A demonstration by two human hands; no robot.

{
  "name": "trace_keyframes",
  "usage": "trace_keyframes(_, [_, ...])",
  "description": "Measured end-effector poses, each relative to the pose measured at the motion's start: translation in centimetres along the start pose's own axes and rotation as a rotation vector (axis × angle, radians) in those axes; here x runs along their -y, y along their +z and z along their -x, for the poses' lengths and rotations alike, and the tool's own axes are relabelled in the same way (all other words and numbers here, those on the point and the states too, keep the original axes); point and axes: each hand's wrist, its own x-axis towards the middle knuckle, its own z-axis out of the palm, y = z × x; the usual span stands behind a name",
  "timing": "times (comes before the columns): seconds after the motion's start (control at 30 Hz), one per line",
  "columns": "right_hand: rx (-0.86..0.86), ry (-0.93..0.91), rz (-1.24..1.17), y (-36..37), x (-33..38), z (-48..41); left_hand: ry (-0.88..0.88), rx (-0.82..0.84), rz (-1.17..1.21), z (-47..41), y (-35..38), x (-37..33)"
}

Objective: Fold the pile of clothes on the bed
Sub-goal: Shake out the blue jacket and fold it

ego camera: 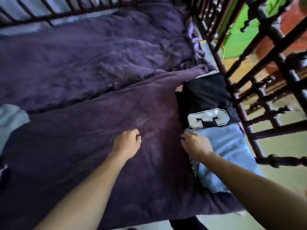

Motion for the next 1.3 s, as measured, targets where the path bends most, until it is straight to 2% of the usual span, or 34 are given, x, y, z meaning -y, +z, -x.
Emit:
trace_keyframes(0.17, [0.078, -0.254, 0.095, 2.1, 10.5, 6.2, -0.191, -0.033, 0.076, 13.1, -0.9, 10.1])
trace_keyframes(0.33, [0.131, -0.456, 0.155, 2.9, 22.3, 12.2, -0.354, -0.157, 0.167, 26.3, -2.8, 19.4])
trace_keyframes(0.63, [0.095, -0.802, 0.162, 2.9, 42.9, 18.9, -0.615, -0.351, 0.291, 43.5, -8.7, 33.3])
trace_keyframes(0.77, [0.09, -0.92, 0.155, 3.6, 50.1, 19.1, -0.681, -0.437, 0.331, 46.7, -10.2, 38.4])
trace_keyframes(0.9, [0.118, -0.967, 0.175, 5.5, 56.2, 17.2, -0.726, -0.435, 0.38, 47.4, -11.2, 43.2])
trace_keyframes(1.17, [0.263, -0.857, 0.187, 10.6, 67.8, 10.7, -0.761, -0.338, 0.296, 45.8, -15.4, 54.5])
trace_keyframes(1.3, [0.324, -0.778, 0.234, 13.1, 72.4, 8.1, -0.77, -0.334, 0.344, 43.7, -17.1, 60.0])
